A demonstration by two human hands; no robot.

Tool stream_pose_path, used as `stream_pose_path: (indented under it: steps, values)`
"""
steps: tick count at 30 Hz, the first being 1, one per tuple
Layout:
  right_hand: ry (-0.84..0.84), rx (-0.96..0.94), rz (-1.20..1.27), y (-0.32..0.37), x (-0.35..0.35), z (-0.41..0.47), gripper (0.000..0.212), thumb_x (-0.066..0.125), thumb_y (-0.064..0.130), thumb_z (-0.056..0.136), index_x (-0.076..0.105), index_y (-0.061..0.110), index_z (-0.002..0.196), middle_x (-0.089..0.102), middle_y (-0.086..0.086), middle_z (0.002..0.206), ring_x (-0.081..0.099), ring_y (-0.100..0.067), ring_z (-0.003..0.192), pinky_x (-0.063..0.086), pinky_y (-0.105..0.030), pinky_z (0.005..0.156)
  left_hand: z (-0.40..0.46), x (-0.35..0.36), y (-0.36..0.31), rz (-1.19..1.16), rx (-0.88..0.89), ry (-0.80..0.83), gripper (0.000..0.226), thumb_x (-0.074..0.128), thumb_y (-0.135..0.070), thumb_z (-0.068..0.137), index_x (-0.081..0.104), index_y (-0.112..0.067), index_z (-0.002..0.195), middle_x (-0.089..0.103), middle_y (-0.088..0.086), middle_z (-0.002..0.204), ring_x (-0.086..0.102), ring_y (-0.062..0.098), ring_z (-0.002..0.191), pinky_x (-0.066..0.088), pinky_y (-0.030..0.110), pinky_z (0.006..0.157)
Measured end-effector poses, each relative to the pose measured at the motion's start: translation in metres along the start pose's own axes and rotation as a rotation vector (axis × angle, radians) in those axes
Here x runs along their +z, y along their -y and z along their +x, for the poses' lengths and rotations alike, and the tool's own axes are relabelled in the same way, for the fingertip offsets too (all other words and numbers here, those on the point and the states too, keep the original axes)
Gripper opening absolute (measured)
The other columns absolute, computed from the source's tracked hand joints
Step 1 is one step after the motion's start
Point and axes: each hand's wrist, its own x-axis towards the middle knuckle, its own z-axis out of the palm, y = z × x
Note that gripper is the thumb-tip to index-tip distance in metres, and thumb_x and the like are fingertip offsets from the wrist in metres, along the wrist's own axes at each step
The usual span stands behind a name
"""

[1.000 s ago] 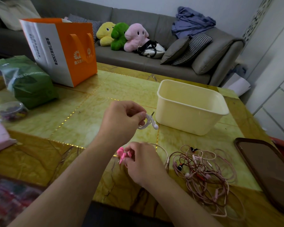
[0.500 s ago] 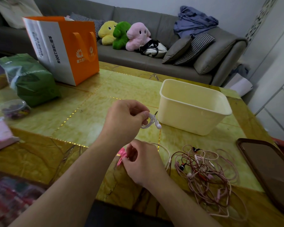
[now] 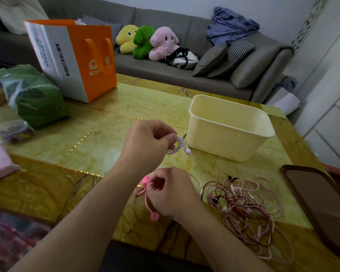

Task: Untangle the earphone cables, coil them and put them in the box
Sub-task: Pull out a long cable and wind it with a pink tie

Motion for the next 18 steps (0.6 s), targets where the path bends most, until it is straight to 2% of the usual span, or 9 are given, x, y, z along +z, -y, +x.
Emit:
stream_pose_path:
  steps: [3,6,8,10,11,14,18]
  values:
    - [0.044,-0.009,0.021,-0.003,-0.005,-0.002,0.011,0.072,0.024,0.094,0.083,0.023,0.094,0.076,0.008,0.100,0.068,-0.008,0.088,0.053,-0.016,0.077,0.000,0.001,-0.001,0.002,0.005,0.000,0.013,0.076,-0.006,0.093,0.080,-0.018,0.089,0.079,-0.003,0.074,0.077,0.012,0.071,0.065,0.038,0.078]
    - [0.017,0.047,0.146,-0.008,-0.010,-0.005,0.007,0.075,0.023,0.096,0.081,0.023,0.093,0.077,0.012,0.094,0.067,-0.002,0.089,0.045,-0.009,0.074,-0.001,0.001,-0.001,0.000,-0.005,0.001,0.013,0.076,-0.006,0.093,0.080,-0.018,0.088,0.079,-0.003,0.073,0.077,0.012,0.071,0.065,0.036,0.078]
    - [0.003,0.082,0.283,-0.011,-0.016,-0.008,0.007,0.076,0.019,0.096,0.080,0.023,0.093,0.077,0.013,0.089,0.069,-0.001,0.088,0.048,-0.011,0.077,-0.002,0.001,-0.001,-0.003,-0.010,0.006,0.014,0.075,-0.006,0.093,0.079,-0.018,0.088,0.079,-0.003,0.073,0.077,0.013,0.070,0.065,0.038,0.078]
    - [0.025,0.088,0.419,-0.012,-0.026,-0.013,0.010,0.077,0.014,0.095,0.078,0.023,0.093,0.077,0.010,0.088,0.071,-0.005,0.084,0.056,-0.022,0.079,-0.002,0.001,-0.001,-0.002,-0.013,0.008,0.014,0.075,-0.006,0.094,0.079,-0.018,0.087,0.079,-0.002,0.073,0.077,0.014,0.069,0.065,0.040,0.078]
    - [0.046,0.086,0.480,-0.012,-0.032,-0.016,0.012,0.077,0.011,0.095,0.077,0.023,0.092,0.077,0.007,0.086,0.071,-0.005,0.080,0.056,-0.026,0.076,-0.001,0.000,0.000,0.001,-0.013,0.005,0.014,0.075,-0.007,0.094,0.079,-0.018,0.088,0.079,-0.002,0.073,0.077,0.014,0.069,0.065,0.041,0.078]
    - [0.069,0.065,0.637,-0.010,-0.059,-0.026,0.017,0.076,0.005,0.094,0.075,0.020,0.086,0.075,0.002,0.078,0.066,-0.007,0.069,0.052,-0.026,0.067,-0.001,0.002,-0.003,0.003,-0.013,-0.006,0.012,0.075,-0.009,0.095,0.078,-0.019,0.090,0.078,-0.003,0.072,0.077,0.013,0.067,0.065,0.043,0.077]
    - [-0.006,0.036,0.757,-0.014,-0.093,-0.035,0.012,0.078,0.004,0.093,0.079,0.016,0.090,0.070,-0.004,0.074,0.059,-0.020,0.063,0.050,-0.030,0.061,-0.006,0.005,-0.008,-0.054,-0.031,0.014,0.015,0.075,-0.011,0.096,0.077,-0.025,0.091,0.077,0.002,0.071,0.077,0.018,0.068,0.064,0.053,0.080]
